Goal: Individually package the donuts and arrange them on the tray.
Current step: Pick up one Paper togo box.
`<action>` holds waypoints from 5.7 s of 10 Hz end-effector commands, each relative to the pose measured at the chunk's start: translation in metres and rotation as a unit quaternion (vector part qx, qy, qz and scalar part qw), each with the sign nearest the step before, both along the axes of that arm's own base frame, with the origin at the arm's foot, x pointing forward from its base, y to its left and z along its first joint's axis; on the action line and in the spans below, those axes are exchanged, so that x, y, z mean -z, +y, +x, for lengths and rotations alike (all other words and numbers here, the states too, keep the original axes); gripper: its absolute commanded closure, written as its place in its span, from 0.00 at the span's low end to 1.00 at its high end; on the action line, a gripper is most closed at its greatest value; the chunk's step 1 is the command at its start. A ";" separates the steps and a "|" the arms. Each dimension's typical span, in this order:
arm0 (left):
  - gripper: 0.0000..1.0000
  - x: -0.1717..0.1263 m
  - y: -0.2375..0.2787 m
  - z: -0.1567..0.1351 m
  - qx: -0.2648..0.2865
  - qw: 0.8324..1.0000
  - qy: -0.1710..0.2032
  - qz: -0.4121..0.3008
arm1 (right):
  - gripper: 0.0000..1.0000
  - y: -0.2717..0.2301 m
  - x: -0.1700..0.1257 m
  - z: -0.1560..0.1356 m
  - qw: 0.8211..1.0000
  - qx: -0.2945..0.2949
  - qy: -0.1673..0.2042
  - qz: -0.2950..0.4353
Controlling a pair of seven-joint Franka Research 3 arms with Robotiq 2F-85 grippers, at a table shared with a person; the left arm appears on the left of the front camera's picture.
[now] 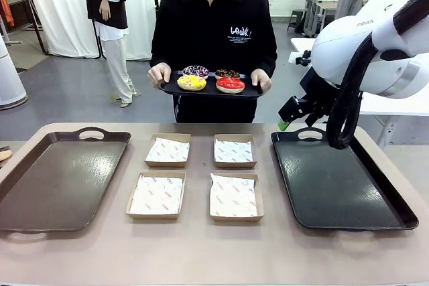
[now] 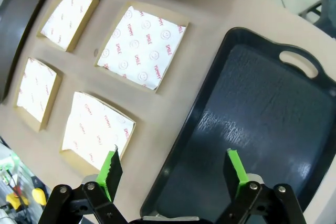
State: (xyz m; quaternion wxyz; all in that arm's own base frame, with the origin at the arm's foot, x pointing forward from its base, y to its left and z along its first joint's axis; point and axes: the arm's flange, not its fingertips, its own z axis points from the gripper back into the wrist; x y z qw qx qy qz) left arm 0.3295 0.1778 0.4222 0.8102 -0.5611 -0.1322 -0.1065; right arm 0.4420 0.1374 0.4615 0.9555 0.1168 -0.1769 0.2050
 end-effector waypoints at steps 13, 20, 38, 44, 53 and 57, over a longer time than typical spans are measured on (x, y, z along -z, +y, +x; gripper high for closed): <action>0.00 -0.001 0.001 -0.002 0.000 1.000 -0.005 -0.007 | 0.00 0.133 0.060 0.129 0.980 0.167 0.088 -0.054; 0.00 -0.001 0.001 -0.002 0.000 1.000 -0.005 -0.007 | 0.00 0.129 0.093 0.137 0.979 0.166 0.108 -0.051; 0.00 -0.001 0.001 -0.002 0.000 1.000 -0.005 -0.007 | 0.87 0.128 0.148 0.150 0.971 0.184 0.136 -0.067; 0.00 -0.001 0.001 -0.002 0.000 1.000 -0.005 -0.007 | 1.00 0.129 0.145 0.152 0.970 0.191 0.135 -0.060; 0.00 -0.001 0.001 -0.002 0.000 1.000 -0.005 -0.007 | 1.00 0.134 0.037 0.127 0.954 0.244 0.154 -0.086; 0.00 -0.001 0.001 -0.002 0.000 1.000 -0.005 -0.007 | 1.00 0.137 -0.036 0.137 0.956 0.240 0.144 -0.091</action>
